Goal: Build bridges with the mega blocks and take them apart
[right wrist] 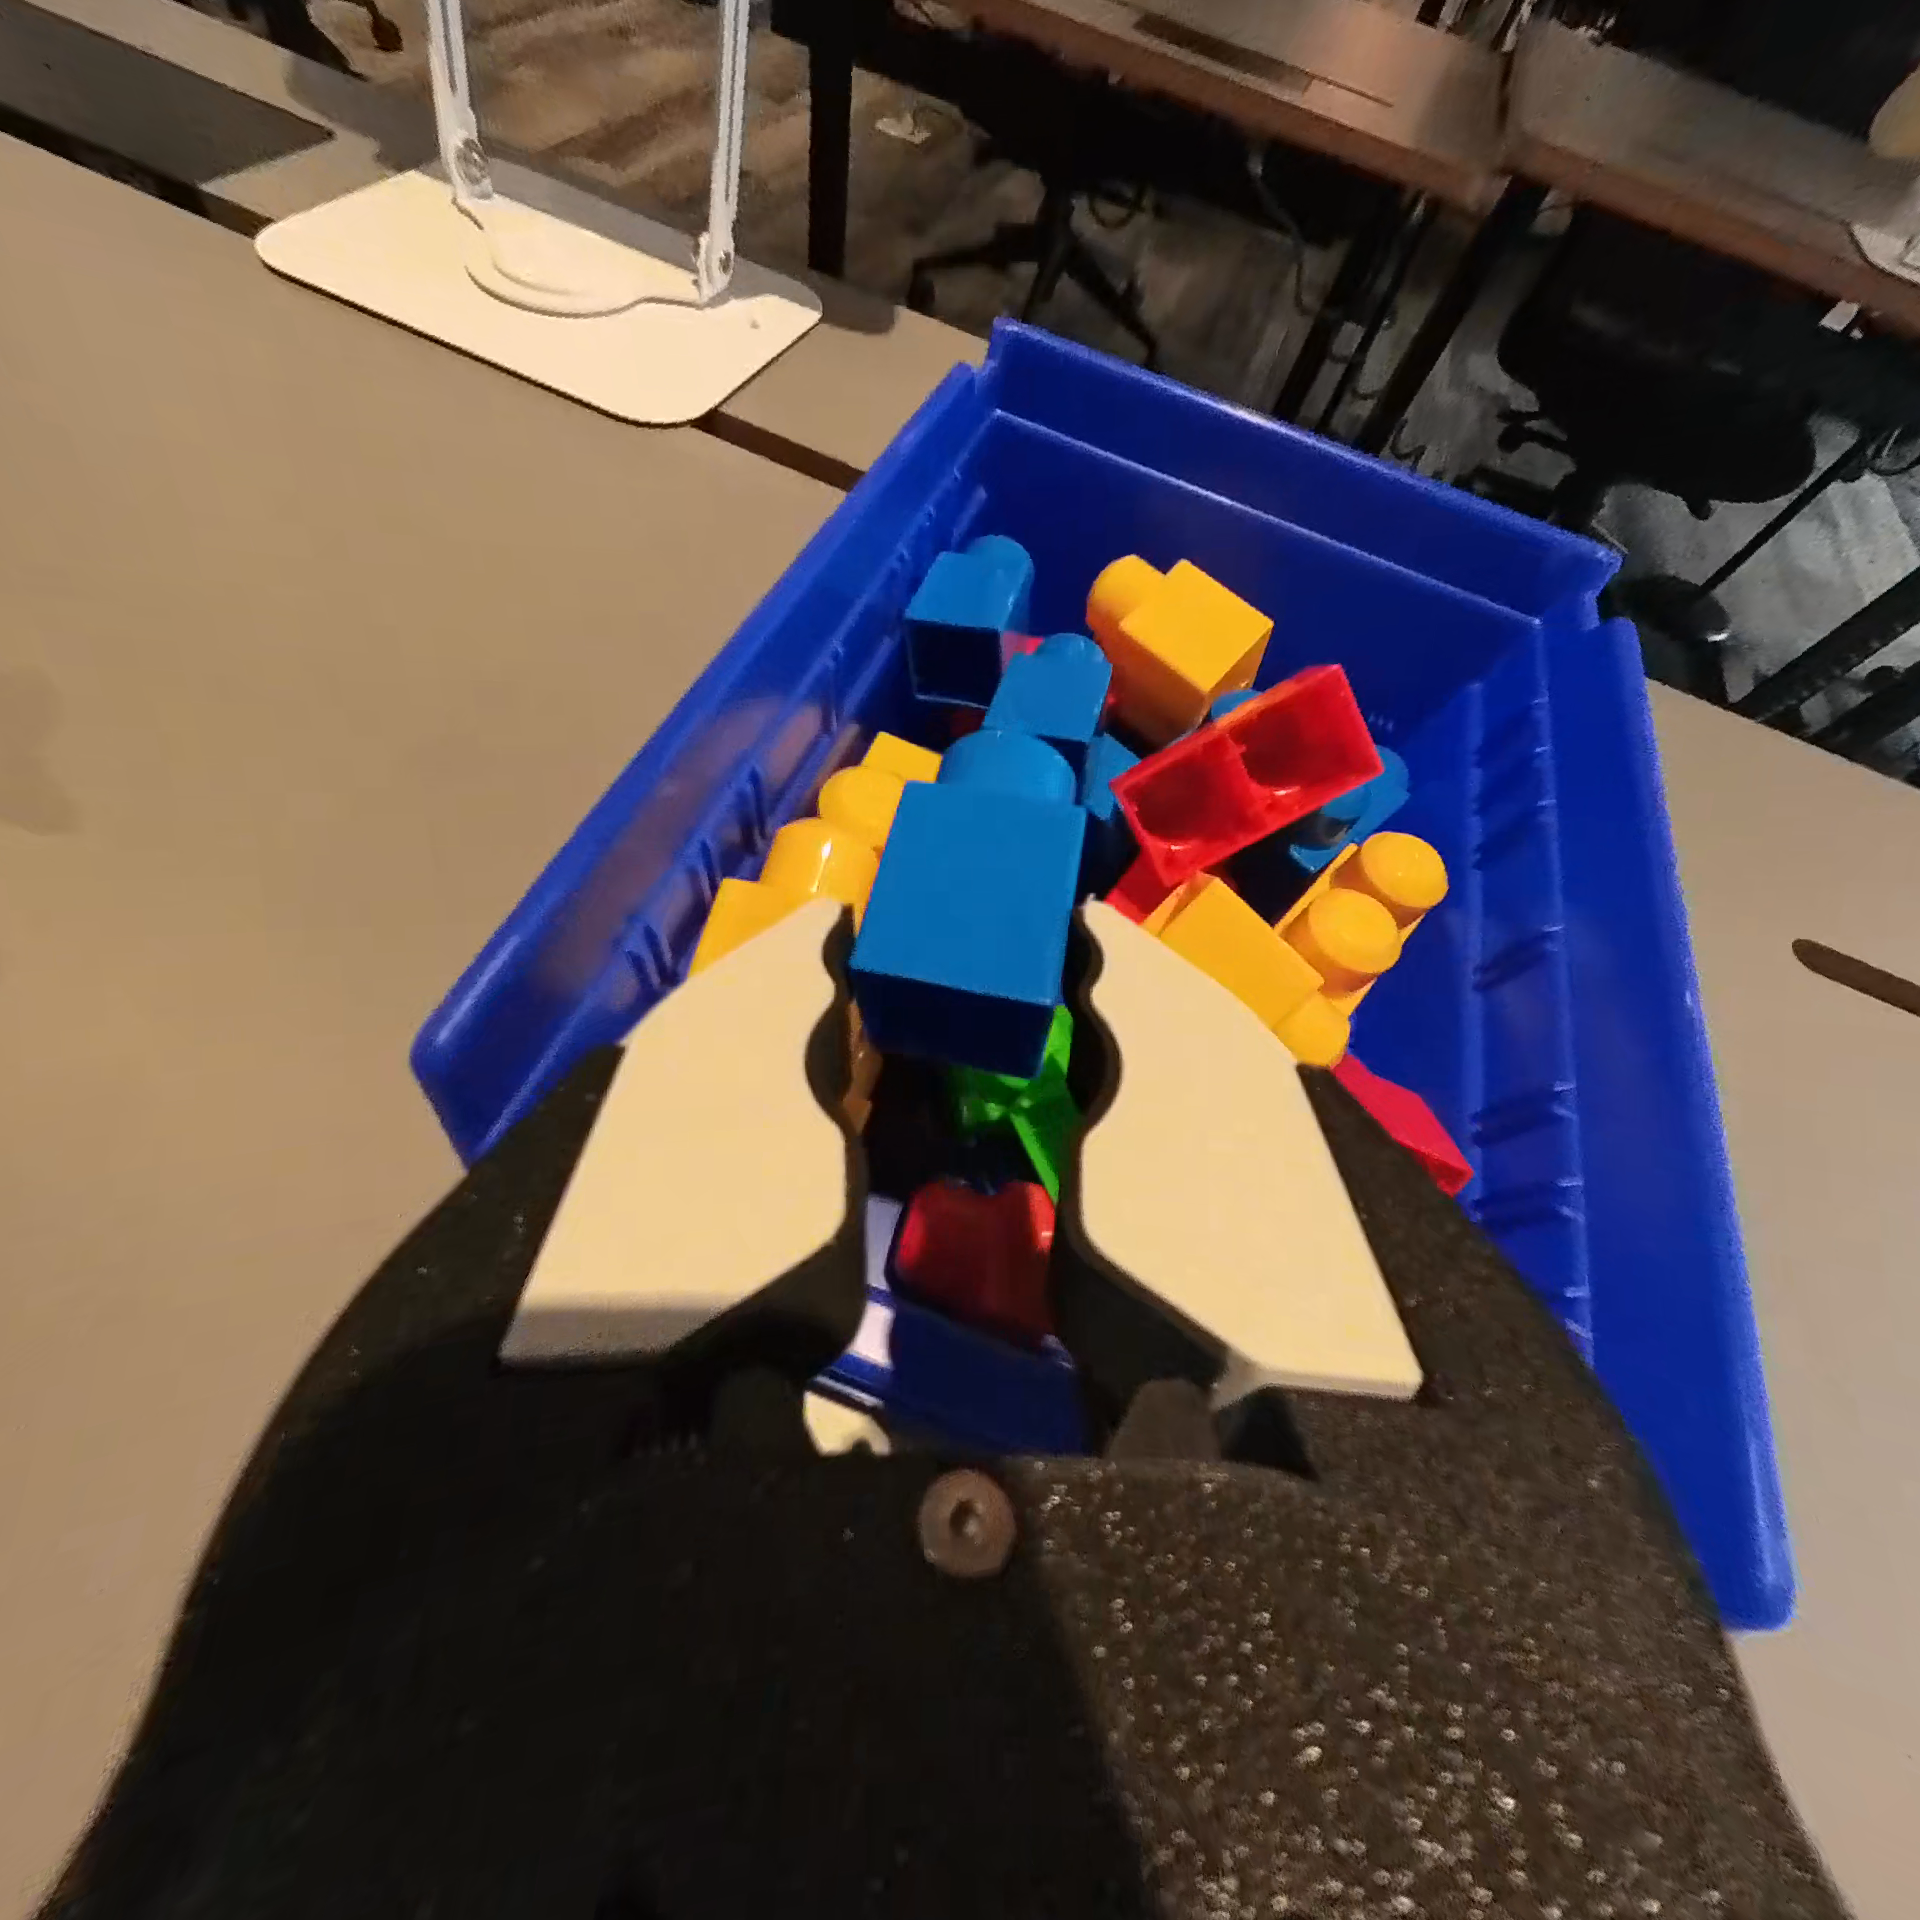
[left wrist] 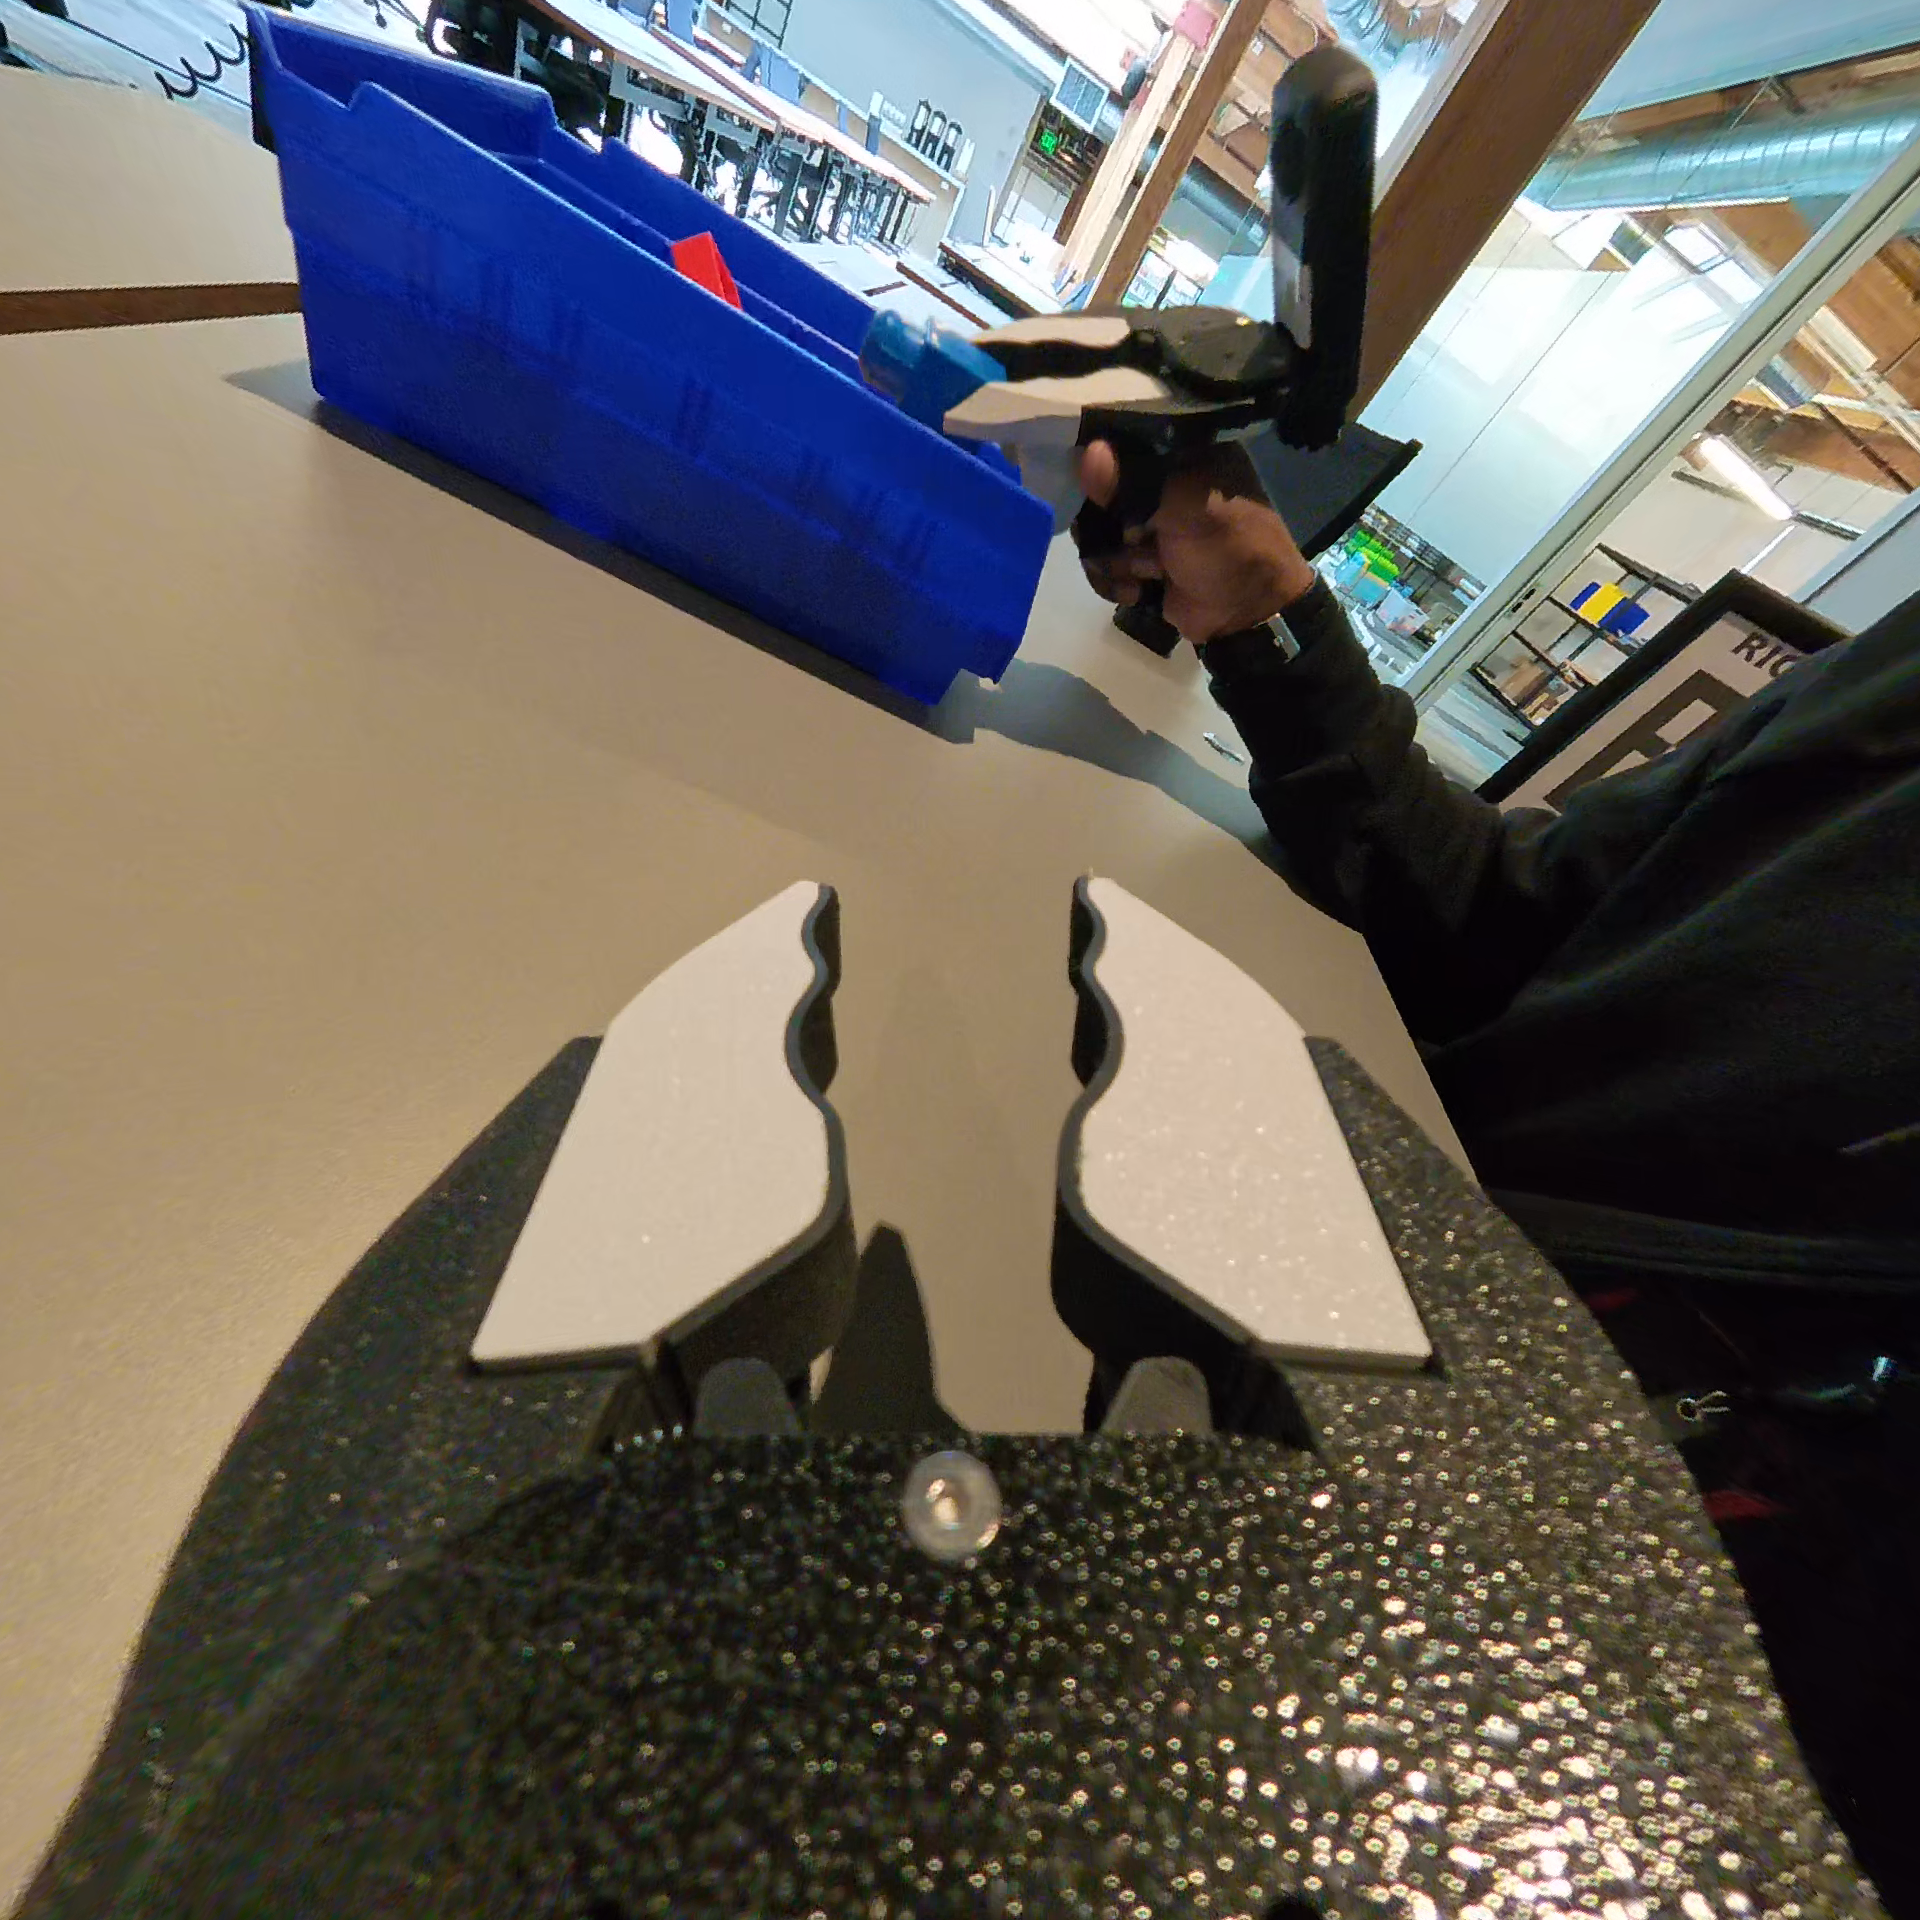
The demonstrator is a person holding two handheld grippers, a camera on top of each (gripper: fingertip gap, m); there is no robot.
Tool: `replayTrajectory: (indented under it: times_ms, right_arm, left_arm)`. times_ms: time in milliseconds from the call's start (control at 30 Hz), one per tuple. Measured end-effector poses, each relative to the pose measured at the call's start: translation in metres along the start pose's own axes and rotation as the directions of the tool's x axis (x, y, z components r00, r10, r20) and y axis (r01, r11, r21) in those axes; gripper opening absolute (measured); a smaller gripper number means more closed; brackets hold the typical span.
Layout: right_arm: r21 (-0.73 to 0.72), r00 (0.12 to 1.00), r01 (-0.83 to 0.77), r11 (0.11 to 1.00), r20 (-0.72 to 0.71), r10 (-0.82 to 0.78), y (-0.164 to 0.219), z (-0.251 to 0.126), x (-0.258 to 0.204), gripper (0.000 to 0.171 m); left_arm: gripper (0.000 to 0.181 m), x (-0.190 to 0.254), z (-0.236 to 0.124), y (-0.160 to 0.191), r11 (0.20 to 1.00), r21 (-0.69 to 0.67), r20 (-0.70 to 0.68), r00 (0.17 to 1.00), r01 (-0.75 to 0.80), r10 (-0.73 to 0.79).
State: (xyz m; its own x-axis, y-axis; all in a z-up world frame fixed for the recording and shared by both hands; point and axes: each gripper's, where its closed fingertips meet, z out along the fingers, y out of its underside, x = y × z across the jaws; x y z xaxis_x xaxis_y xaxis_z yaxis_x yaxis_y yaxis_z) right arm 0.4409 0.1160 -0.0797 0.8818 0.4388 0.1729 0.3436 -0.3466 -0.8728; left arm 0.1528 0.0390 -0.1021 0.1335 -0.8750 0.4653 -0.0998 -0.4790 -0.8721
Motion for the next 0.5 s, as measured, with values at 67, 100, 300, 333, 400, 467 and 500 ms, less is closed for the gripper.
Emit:
replayTrajectory:
  times_ms: [67, 100, 300, 333, 400, 467, 500]
  right_arm:
    - [0.000, 1.000, -0.016, 1.000, 0.016, 0.016, 0.002, 0.001, 0.001, 0.038]
    - [0.003, 0.999, -0.026, 1.000, 0.021, 0.026, 0.003, 0.001, 0.001, 0.039]
    - [0.060, 0.998, -0.039, 0.997, 0.055, 0.035, -0.004, 0.000, -0.002, 0.047]
    - [0.075, 0.998, -0.026, 0.997, 0.059, 0.022, -0.006, -0.001, -0.004, 0.048]
    - [0.100, 0.997, -0.004, 0.995, 0.073, -0.004, -0.011, -0.001, -0.011, 0.048]
    - [0.117, 0.996, 0.031, 0.993, 0.076, -0.040, -0.015, -0.001, -0.017, 0.047]
    - [0.118, 0.996, 0.053, 0.992, 0.070, -0.061, -0.016, 0.000, -0.019, 0.047]
  left_arm:
    - [0.041, 0.000, 0.000, 0.000, 1.000, 0.001, -0.003, 1.000, 0.005, -0.005]
    - [0.041, 0.000, 0.000, 0.000, 1.000, 0.001, -0.005, 1.000, 0.008, -0.008]
    - [0.041, -0.001, -0.002, -0.001, 1.000, 0.007, -0.014, 1.000, 0.025, -0.025]
    - [0.041, -0.001, -0.002, -0.001, 1.000, 0.008, -0.014, 1.000, 0.026, -0.026]
    - [0.041, -0.001, -0.002, -0.001, 1.000, 0.007, -0.012, 1.000, 0.028, -0.028]
    - [0.041, -0.002, -0.002, -0.001, 1.000, 0.007, -0.006, 1.000, 0.029, -0.028]
    - [0.041, -0.003, -0.002, -0.001, 1.000, 0.008, -0.002, 1.000, 0.029, -0.029]
